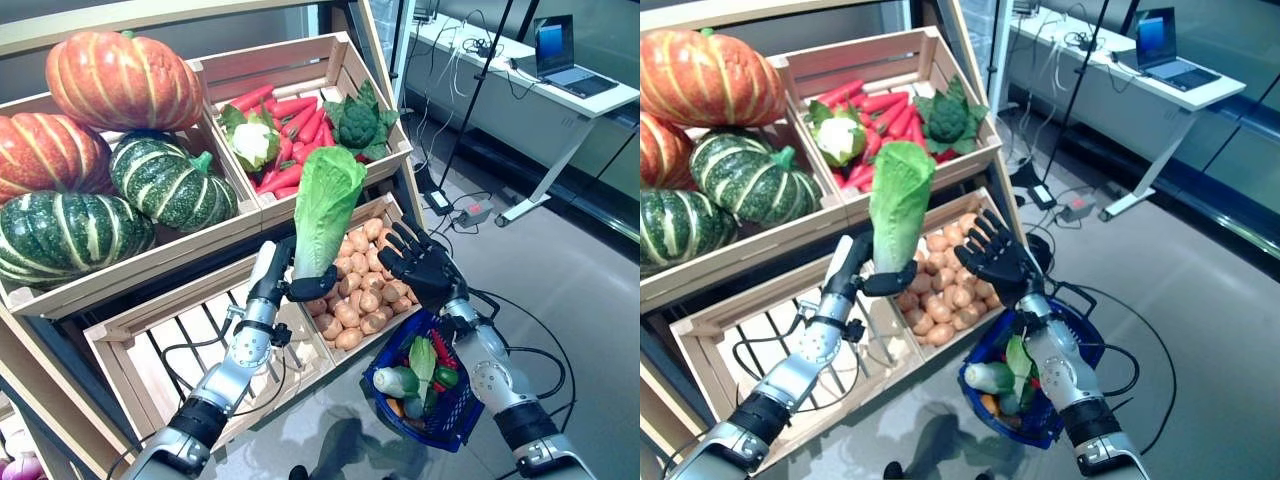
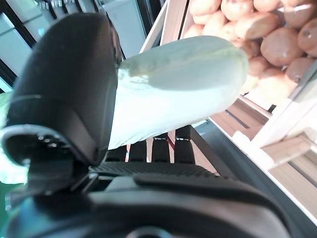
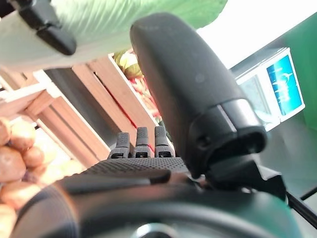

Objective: Put vegetables into the basket

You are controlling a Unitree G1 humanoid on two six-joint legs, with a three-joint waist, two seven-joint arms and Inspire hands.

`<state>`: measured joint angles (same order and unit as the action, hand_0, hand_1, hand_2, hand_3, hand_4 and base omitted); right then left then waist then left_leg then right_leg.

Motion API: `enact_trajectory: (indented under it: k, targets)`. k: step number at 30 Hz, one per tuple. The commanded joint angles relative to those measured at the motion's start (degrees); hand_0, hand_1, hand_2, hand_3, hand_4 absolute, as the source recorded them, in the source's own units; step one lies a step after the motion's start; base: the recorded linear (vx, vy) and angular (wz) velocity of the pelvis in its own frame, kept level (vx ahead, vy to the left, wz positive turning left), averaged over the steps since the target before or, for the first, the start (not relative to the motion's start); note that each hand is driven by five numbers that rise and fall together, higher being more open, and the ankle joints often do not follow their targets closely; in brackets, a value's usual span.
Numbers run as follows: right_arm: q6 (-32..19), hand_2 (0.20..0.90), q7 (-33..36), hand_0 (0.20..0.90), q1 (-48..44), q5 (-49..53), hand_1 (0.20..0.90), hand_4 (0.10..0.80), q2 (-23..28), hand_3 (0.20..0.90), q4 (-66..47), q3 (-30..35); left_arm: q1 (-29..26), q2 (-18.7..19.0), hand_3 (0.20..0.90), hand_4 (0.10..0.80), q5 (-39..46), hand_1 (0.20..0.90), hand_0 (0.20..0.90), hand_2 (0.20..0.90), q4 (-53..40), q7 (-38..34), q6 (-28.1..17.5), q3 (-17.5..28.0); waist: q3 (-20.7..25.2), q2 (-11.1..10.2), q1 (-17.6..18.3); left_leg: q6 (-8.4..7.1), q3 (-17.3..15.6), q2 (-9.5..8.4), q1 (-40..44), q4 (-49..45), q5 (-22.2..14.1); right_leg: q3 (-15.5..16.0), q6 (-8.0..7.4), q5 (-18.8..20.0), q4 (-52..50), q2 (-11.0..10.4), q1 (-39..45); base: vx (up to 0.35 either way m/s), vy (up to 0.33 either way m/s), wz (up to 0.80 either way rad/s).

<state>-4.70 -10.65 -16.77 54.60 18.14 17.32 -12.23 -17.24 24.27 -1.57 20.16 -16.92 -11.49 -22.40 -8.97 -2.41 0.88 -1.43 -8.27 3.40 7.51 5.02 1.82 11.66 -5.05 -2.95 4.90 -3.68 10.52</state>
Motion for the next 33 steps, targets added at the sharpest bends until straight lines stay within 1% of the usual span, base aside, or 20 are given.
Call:
enact_trajectory:
  k: [1, 6, 13, 15, 17, 21, 25, 28, 30, 33]
  targets:
    - [-2.73, 0.900, -4.85, 0.900, -7.46, 4.61, 0.900, 0.800, -1.68, 0.900, -4.49, 0.13, -3.80, -0.59, 0.300, 0.400, -1.13, 0.300, 0.300, 0.300, -2.89, -0.58, -5.32, -0.78, 7.90, 0.53, -0.14, -0.35, -0.46, 1.04, -0.07, -0.02, -3.10, -0.49, 1.07, 3.16, -0.43, -0.31, -2.71, 0.000, 0.000, 0.00]
    - [-1.64, 0.900, -4.65, 0.900, -10.48, 5.72, 0.900, 0.800, -2.55, 0.900, -5.92, -0.35, -3.86, -0.71, 0.300, 0.400, -1.76, 0.300, 0.300, 0.300, -2.85, 0.42, -5.18, -3.20, 8.04, 0.59, -0.41, -0.33, -0.43, 1.06, 0.29, -0.02, -3.26, -0.87, 1.04, 3.09, -0.40, -0.32, -2.45, 0.000, 0.000, 0.00]
    - [0.26, 0.900, -4.18, 0.900, -13.75, 5.99, 0.900, 0.800, -3.31, 0.900, -6.94, -1.31, -4.85, -1.27, 0.300, 0.400, -2.10, 0.300, 0.300, 0.300, -1.47, 0.01, -6.23, -6.08, 8.31, 0.53, -0.60, -0.40, 0.33, 1.01, 0.25, -0.02, -3.35, -0.84, 0.95, 2.98, -0.12, -0.45, -2.02, 0.005, 0.002, 0.00]
    - [2.11, 0.900, -3.68, 0.900, -15.31, 8.77, 0.900, 0.800, -4.11, 0.900, -6.56, -1.82, -5.43, -1.66, 0.300, 0.400, -2.49, 0.300, 0.300, 0.300, -1.35, 0.14, -6.42, -7.35, 8.54, 0.46, -0.79, -0.48, 0.31, 1.14, 0.33, -0.02, -3.41, -0.74, 0.92, 2.87, -0.04, -0.53, -1.85, 0.033, 0.013, 0.00]
    - [2.81, 0.900, -3.69, 0.900, -15.77, 9.64, 0.900, 0.800, -4.40, 0.900, -6.26, -1.89, -5.56, -1.75, 0.300, 0.400, -2.85, 0.300, 0.300, 0.300, -1.42, -0.01, -6.53, -7.87, 8.57, 0.41, -0.91, -0.48, 0.42, 1.14, 0.32, -0.02, -3.45, -0.72, 0.93, 2.82, 0.00, -0.54, -1.80, 0.000, 0.000, 0.00]
    - [6.00, 0.900, -3.81, 0.900, -16.50, 12.41, 0.900, 0.800, -5.60, 0.900, -5.46, -2.92, -6.00, -1.58, 0.300, 0.400, -4.66, 0.300, 0.300, 0.300, -2.12, 0.29, -7.64, -9.08, 8.83, 0.26, -1.22, -0.52, 0.58, 1.24, 0.29, -0.02, -3.42, -0.50, 0.96, 2.70, 0.10, -0.62, -1.64, 0.025, 0.005, 0.06]
    - [8.45, 0.900, -5.51, 0.900, -16.79, 13.86, 0.900, 0.800, -6.39, 0.900, -4.41, -4.49, -6.45, -1.05, 0.300, 0.400, -4.72, 0.300, 0.300, 0.300, -3.26, 0.83, -8.04, -10.35, 8.75, 0.17, -1.47, -0.50, 0.68, 1.26, 0.17, -0.02, -3.29, -0.40, 0.98, 2.66, 0.09, -0.71, -1.63, 0.009, 0.002, 0.10]
    - [10.74, 0.900, -8.96, 0.900, -17.13, 15.53, 0.900, 0.800, -6.84, 0.900, -3.74, -6.16, -6.79, -0.81, 0.300, 0.400, -3.71, 0.300, 0.300, 0.300, -3.34, 2.24, -8.65, -11.50, 8.71, 0.11, -1.67, -0.57, 0.87, 1.28, 0.02, -0.02, -3.18, -0.29, 0.93, 2.62, 0.10, -0.78, -1.64, 0.001, 0.000, 0.04]
    - [12.32, 0.900, -10.57, 0.900, -17.39, 17.12, 0.900, 0.800, -7.06, 0.900, -4.17, -6.37, -6.71, -0.69, 0.300, 0.400, -1.38, 0.300, 0.300, 0.300, -3.42, 4.64, -9.46, -11.79, 8.79, 0.10, -1.76, -0.58, 1.14, 1.26, -0.03, -0.02, -3.21, -0.33, 0.94, 2.57, 0.10, -0.79, -1.62, 0.000, 0.000, 0.00]
    - [12.69, 0.900, -13.34, 0.900, -18.38, 16.26, 0.900, 0.800, -6.93, 0.900, -4.54, -6.46, -6.37, -0.94, 0.300, 0.400, 2.25, 0.300, 0.300, 0.300, -3.28, 9.57, -9.71, -12.65, 8.84, 0.09, -1.84, -0.59, 1.36, 1.24, -0.06, -0.02, -3.22, -0.24, 0.91, 2.54, 0.10, -0.86, -1.57, 0.007, -0.004, 0.05]
